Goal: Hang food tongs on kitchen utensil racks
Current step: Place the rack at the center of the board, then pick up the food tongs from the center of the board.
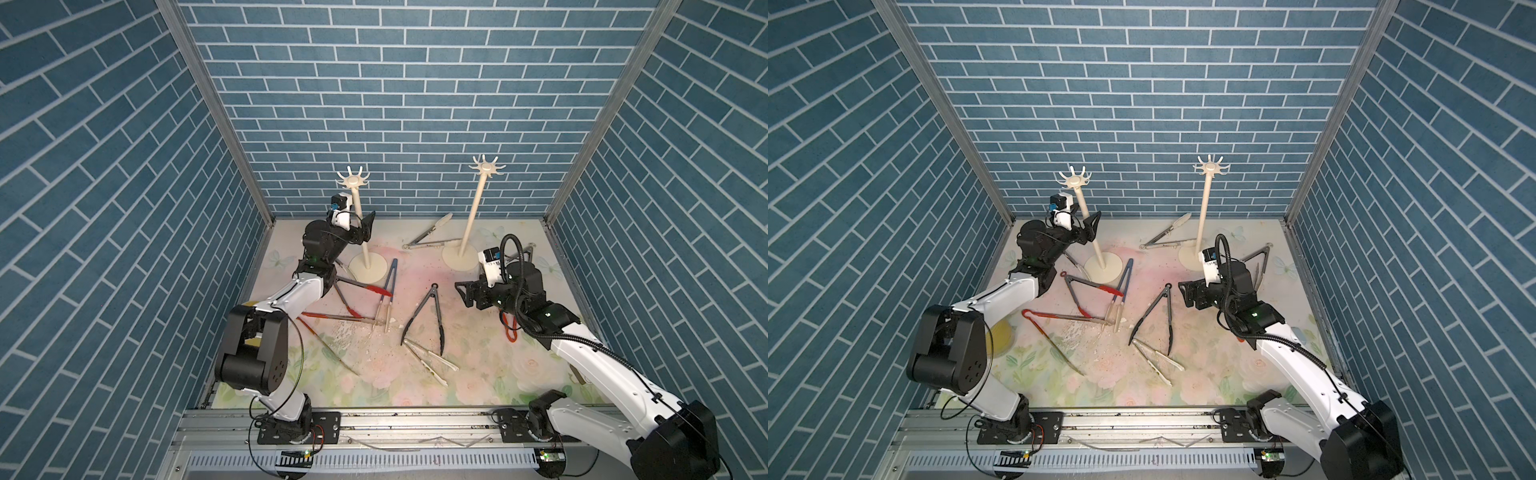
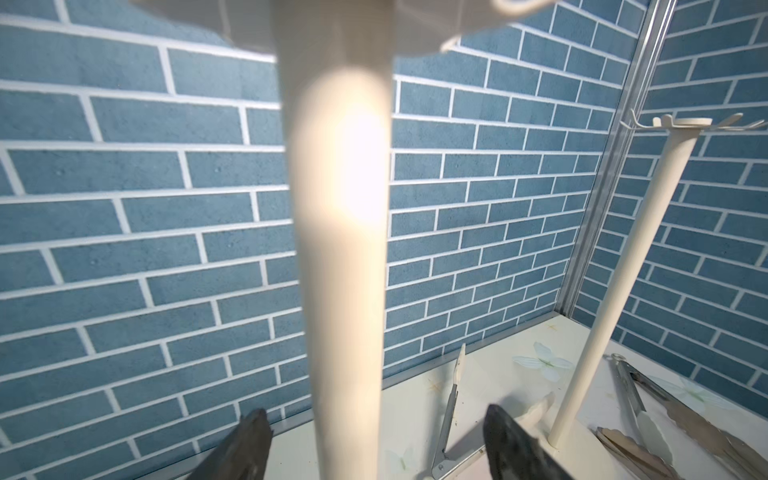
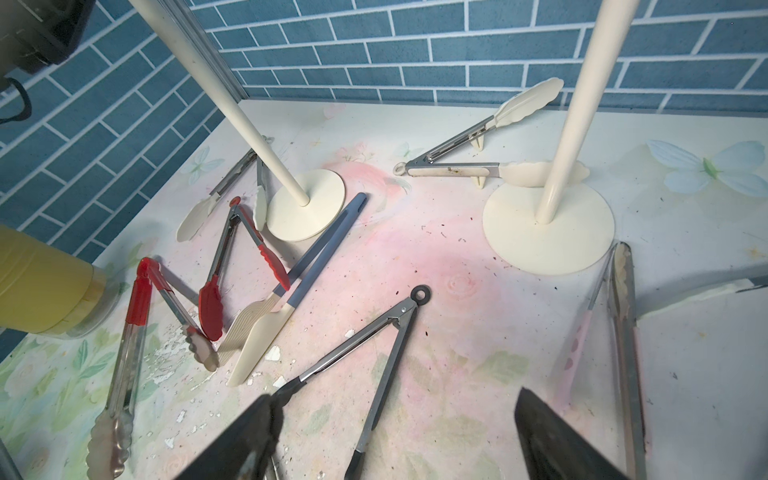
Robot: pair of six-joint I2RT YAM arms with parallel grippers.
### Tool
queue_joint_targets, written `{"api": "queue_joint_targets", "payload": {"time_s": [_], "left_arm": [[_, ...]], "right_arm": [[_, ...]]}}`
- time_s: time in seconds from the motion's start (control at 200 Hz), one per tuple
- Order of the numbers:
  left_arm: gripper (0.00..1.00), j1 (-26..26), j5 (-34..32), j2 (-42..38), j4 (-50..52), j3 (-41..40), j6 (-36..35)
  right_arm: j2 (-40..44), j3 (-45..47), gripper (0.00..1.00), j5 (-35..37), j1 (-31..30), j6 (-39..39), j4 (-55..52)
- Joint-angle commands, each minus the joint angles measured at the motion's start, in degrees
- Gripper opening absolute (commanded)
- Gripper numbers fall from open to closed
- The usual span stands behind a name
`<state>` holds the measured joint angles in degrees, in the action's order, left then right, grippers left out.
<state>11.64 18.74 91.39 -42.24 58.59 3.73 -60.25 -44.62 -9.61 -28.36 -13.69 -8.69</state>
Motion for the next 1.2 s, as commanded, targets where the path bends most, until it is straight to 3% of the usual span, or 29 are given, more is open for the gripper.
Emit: {"api": "queue_joint_targets", "payload": {"time_s": [0.0, 0.285, 0.58, 0.805, 1.195], "left_arm": [[0.91, -0.73, -2.64, -4.99, 5.32, -1.54, 4.15], [0.98, -3.4, -12.56, -15.83, 38.64, -0.45, 11.3], [0.98, -7.78, -18.41, -1.99, 68.8, 17.62, 9.61], [0.92, -9.71, -20.94, 12.08, 78.58, 29.22, 6.27], [0.74, -13.96, -19.54, 26.13, 80.85, 37.03, 4.48]], "right_arm": [[-0.49, -2.53, 0.89, 0.61, -0.6, -0.54, -1.45], [-1.77, -4.36, 0.9, -0.32, -1.01, -0.81, -5.92], [-3.03, -7.27, 0.91, -2.56, -1.28, -0.9, -11.48], [-4.48, -7.94, 0.91, -3.75, -1.61, -1.07, -12.76], [-5.25, -7.62, 0.9, -5.16, -2.13, -2.52, -13.17]]}}
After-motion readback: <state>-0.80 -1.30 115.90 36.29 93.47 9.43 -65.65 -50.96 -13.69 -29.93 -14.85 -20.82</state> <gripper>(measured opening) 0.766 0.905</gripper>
